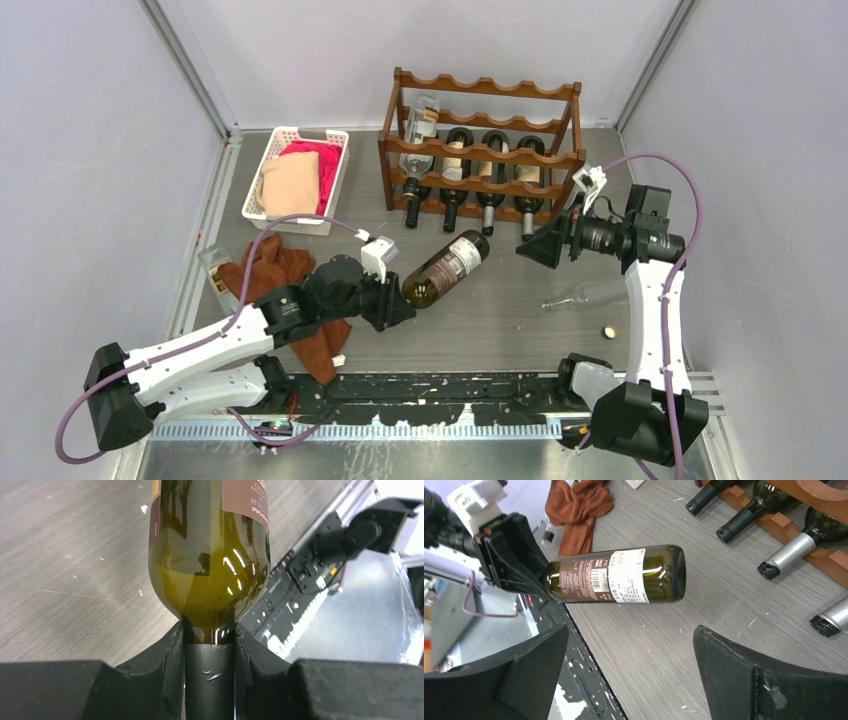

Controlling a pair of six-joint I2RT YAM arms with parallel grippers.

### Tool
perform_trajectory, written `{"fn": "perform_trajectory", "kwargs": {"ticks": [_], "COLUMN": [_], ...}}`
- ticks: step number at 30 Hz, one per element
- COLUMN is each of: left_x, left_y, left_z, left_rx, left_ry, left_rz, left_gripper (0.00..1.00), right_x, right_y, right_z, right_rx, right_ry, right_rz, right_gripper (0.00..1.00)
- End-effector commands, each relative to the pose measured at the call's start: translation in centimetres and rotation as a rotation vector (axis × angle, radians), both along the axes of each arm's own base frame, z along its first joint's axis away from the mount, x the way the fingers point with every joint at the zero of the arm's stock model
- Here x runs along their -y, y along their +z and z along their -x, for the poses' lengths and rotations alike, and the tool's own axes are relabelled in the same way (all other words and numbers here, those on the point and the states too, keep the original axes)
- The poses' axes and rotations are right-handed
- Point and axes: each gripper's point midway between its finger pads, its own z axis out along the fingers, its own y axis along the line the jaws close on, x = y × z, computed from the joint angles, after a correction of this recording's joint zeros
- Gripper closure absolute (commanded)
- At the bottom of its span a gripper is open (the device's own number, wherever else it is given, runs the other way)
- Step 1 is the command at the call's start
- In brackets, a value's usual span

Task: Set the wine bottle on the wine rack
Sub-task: Pick up the wine bottle from the center of the board, then place the wine bottle in the wine rack.

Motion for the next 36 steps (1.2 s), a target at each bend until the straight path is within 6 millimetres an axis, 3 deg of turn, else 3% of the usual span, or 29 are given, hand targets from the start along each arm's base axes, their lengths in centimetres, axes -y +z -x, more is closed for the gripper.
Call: {"fn": "perform_trajectory", "kwargs": {"ticks": [1,12,24,36], "left_x": [1.7,2.9,4.1,4.9], "left_y": [9.6,12.1,13.2,12.2], "left_z": [-4.4,-8.3,-11.8,-13.7], "left_rx": [0.253,0.37,0.444,0.464], "left_ry": [0.133,0.264,0.366,0.407], "left_rz": [0.253,0.253,0.203,0.126], "left_gripper": [1.0,1.0,1.0,1.0], "right_x": [0.5,1.3,1.3,1.4], "right_y": [3.8,3.4,3.2,3.2], "right_z": [-3.0,-3.8,-3.9,-4.0], "right_rx": [0.008,0.003,-0.002,0.004], "right_ry": [-0.088,-0.154,-0.157,-0.163], "right_rz": [-0.096,-0.069,-0.068,-0.06], "right_gripper": [0.0,0.0,0.0,0.0]}}
